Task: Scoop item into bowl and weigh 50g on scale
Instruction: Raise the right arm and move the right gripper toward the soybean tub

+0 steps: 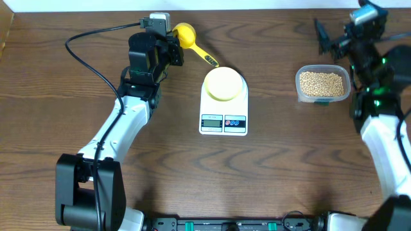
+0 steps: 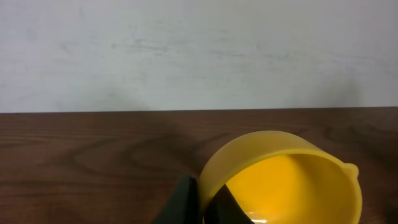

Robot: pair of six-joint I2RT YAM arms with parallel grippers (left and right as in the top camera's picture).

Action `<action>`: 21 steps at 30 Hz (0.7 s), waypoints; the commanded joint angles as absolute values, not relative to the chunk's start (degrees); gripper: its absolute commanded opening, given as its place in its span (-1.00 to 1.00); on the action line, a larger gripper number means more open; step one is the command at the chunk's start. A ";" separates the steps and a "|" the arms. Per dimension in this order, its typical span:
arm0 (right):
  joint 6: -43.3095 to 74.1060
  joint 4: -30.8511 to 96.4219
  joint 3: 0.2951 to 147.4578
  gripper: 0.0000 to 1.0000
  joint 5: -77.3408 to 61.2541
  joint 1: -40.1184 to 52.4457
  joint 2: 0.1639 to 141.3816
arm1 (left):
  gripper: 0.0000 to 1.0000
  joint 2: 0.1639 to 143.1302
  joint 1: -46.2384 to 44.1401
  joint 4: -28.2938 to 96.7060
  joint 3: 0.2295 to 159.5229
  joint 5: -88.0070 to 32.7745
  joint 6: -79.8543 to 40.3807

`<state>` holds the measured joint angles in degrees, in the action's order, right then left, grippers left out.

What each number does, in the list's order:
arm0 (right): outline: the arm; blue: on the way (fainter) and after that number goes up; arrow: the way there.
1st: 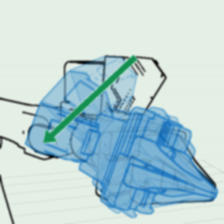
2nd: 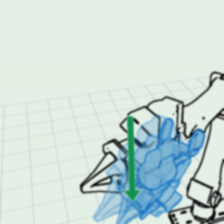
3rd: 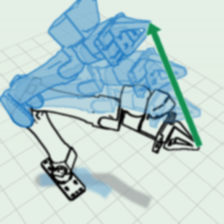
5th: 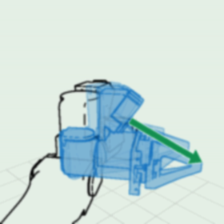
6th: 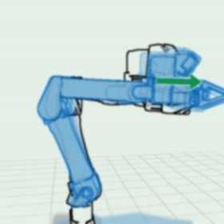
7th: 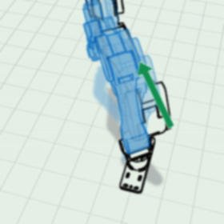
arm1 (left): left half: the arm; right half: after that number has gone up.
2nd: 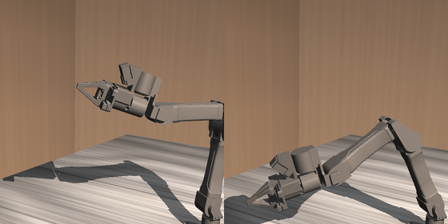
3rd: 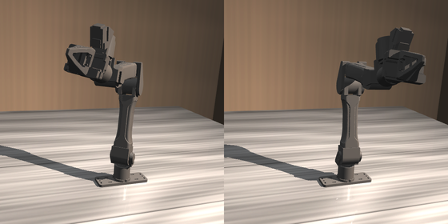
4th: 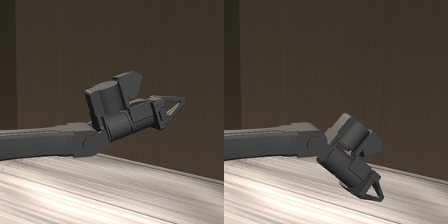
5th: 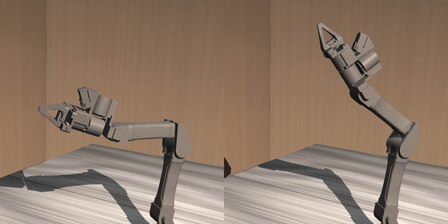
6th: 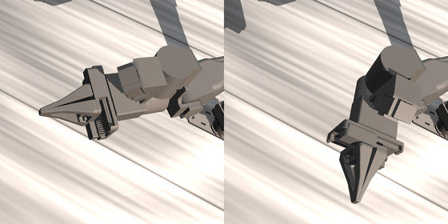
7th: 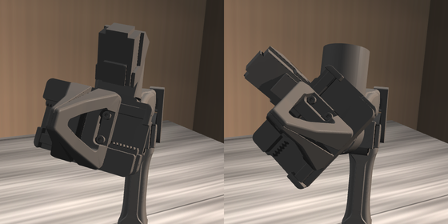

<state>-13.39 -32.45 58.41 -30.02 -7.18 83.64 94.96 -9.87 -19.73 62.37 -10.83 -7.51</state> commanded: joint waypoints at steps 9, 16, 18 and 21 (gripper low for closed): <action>-4.27 -34.11 77.41 0.98 -44.36 -6.79 98.94 | -0.85 95.04 -9.74 -19.97 62.87 -10.96 -7.68; -1.56 -33.71 84.40 0.99 -47.62 -4.75 105.01 | -0.85 95.04 -9.74 -19.77 62.87 -10.96 -7.84; -0.86 -33.65 84.71 0.99 -48.03 -4.49 105.49 | -0.85 95.04 -9.74 -19.77 62.87 -10.94 -7.84; 0.49 -33.41 84.71 0.98 -48.66 -4.16 105.80 | -0.85 95.04 -9.74 -19.75 62.87 -10.94 -7.84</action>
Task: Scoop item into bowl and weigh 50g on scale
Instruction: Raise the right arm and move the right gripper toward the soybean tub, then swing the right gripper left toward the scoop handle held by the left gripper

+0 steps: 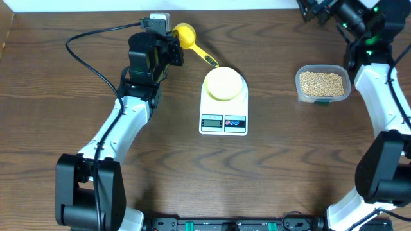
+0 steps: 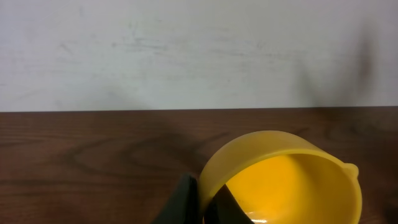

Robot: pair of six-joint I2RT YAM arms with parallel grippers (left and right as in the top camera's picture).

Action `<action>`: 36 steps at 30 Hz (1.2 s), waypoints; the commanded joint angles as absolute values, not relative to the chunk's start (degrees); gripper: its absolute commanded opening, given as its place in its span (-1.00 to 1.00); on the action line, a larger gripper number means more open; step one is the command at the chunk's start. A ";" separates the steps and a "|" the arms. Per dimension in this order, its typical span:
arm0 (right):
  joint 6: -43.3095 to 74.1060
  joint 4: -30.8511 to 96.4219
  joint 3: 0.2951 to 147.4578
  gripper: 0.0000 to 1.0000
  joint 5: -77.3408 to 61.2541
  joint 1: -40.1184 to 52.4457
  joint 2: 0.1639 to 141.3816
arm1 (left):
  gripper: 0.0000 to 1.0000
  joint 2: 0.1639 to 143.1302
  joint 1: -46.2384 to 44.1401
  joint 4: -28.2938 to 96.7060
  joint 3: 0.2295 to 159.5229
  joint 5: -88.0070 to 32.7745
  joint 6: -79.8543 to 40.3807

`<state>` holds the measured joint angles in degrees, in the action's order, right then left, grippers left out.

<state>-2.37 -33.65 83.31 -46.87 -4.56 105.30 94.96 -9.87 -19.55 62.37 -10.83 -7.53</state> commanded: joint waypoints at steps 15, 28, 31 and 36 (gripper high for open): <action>-0.01 -32.34 84.75 0.98 -46.89 -0.75 107.28 | -0.85 95.04 -9.74 -18.28 62.87 -10.94 -7.81; 6.81 -32.10 93.86 0.99 -54.70 -0.32 117.56 | -0.85 95.04 -9.74 -18.33 62.87 -10.94 -7.81; 9.21 -31.94 94.98 0.98 -55.90 -0.32 119.20 | -0.85 95.04 -9.74 -18.33 62.87 -10.94 -7.81; 9.19 -29.76 94.83 0.99 -56.14 -0.32 119.48 | -0.85 95.04 -9.74 -18.33 62.87 -10.94 -7.84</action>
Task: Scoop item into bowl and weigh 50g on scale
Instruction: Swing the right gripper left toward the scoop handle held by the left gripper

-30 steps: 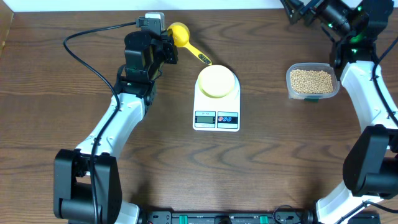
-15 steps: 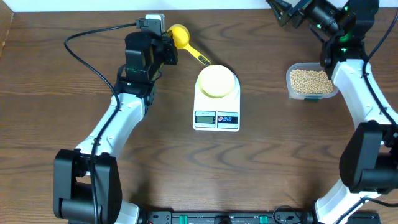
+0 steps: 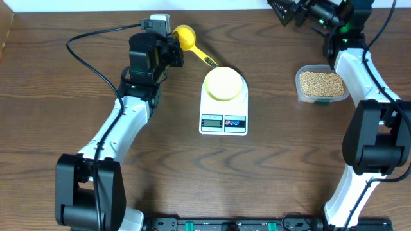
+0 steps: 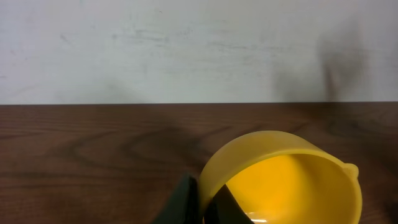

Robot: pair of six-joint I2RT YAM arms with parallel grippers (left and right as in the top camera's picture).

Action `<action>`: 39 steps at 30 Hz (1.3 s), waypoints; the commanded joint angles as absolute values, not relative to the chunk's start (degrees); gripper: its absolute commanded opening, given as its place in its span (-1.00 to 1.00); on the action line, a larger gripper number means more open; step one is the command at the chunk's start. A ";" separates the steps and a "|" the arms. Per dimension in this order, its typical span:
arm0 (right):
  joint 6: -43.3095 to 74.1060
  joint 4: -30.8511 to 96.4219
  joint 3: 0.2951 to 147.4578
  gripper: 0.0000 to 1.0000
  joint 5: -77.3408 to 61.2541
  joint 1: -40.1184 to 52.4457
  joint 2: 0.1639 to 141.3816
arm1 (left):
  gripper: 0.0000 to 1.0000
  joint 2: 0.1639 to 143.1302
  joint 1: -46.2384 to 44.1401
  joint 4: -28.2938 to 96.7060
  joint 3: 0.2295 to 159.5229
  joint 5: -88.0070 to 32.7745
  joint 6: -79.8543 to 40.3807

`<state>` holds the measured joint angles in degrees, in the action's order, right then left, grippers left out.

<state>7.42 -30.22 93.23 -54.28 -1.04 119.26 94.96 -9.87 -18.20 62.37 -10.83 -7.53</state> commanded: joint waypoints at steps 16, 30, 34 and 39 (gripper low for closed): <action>9.85 -29.34 94.83 0.98 -55.77 1.98 119.50 | -0.85 95.04 -9.74 -25.61 62.87 -10.92 -12.23; 14.76 -29.12 94.83 0.98 -55.86 6.55 119.70 | -0.85 95.04 -9.74 -30.17 62.87 -5.78 -21.80; 16.78 -29.19 94.83 0.98 -60.58 6.52 119.70 | -0.85 95.04 -9.69 -31.00 62.87 -5.30 -22.06; 19.73 -29.17 94.83 0.99 -64.29 6.76 119.72 | -0.85 95.04 -9.69 -33.36 62.87 -5.32 -25.82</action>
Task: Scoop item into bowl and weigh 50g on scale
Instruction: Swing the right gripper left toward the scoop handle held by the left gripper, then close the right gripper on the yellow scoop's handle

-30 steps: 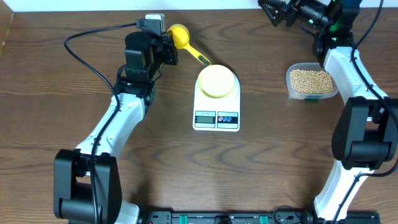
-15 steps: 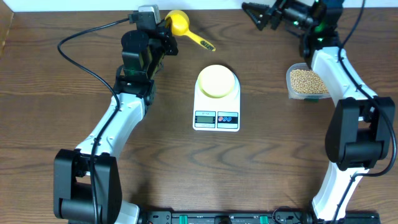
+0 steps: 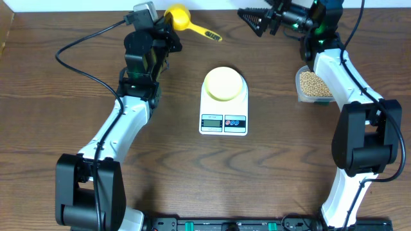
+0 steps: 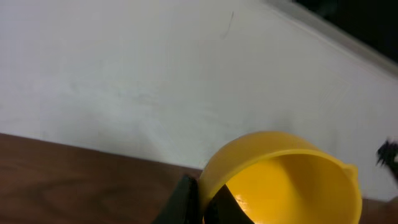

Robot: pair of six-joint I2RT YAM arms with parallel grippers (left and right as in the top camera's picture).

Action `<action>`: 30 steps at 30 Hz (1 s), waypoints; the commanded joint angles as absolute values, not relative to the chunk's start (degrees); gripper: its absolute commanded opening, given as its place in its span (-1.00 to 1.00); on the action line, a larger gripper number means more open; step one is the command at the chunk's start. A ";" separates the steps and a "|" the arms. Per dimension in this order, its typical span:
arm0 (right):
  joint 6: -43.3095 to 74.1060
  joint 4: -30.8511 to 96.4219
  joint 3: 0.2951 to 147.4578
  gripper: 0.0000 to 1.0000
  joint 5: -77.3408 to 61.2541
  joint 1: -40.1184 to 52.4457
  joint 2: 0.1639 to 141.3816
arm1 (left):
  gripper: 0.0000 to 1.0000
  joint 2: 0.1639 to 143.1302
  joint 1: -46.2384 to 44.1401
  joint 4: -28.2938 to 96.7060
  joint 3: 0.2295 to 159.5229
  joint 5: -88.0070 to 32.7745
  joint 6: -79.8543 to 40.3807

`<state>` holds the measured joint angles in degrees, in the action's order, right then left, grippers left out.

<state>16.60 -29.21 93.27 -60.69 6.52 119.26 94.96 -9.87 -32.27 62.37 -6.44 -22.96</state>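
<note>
My left gripper [image 3: 168, 24] is shut on the rim of the yellow scoop [image 3: 179, 17], held up at the back left of the table with its handle pointing right. In the left wrist view the left gripper [image 4: 205, 191] pinches the scoop's wall [image 4: 249, 162]; the scoop's inside [image 4: 292, 186] looks empty. The white scale [image 3: 223, 112] sits mid-table with a pale yellow bowl [image 3: 224, 83] on it. A clear tub of beans [image 3: 309, 83] stands at the right, partly under my right arm. My right gripper [image 3: 249, 18] hangs open over the back edge, well left of the tub.
A black cable [image 3: 77, 61] loops across the table left of the left arm. The white wall [image 4: 155, 81] runs right behind the table's back edge [image 4: 62, 144]. The right arm's forearm [image 3: 347, 64] crosses above the tub's right side.
My left gripper has risen and moved back-left with the scoop, and the wrist view now tilts up at the wall. The right gripper has moved further left along the back edge.
The left gripper stayed shut on the scoop beside the scale at all three earlier moments and now holds it higher and further back. The right gripper stood right of the tub, then at the back right, then behind the tub, and now behind the scale's right.
</note>
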 commanded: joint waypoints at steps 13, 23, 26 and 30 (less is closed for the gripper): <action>19.68 -31.14 94.83 0.98 -71.09 9.56 119.72 | -0.85 95.04 -9.74 -33.80 62.87 -6.90 -33.34; 19.68 -30.85 94.83 0.98 -72.05 11.53 119.72 | -0.85 95.04 -9.74 -36.93 62.87 -11.86 -34.22; 19.68 -30.85 94.83 0.97 -73.14 11.90 119.72 | -0.85 95.04 -9.74 -37.08 62.87 -12.36 -34.24; 19.70 -30.87 94.83 0.88 -74.37 12.49 119.72 | -0.84 95.04 -9.74 -38.22 62.87 -14.06 -34.85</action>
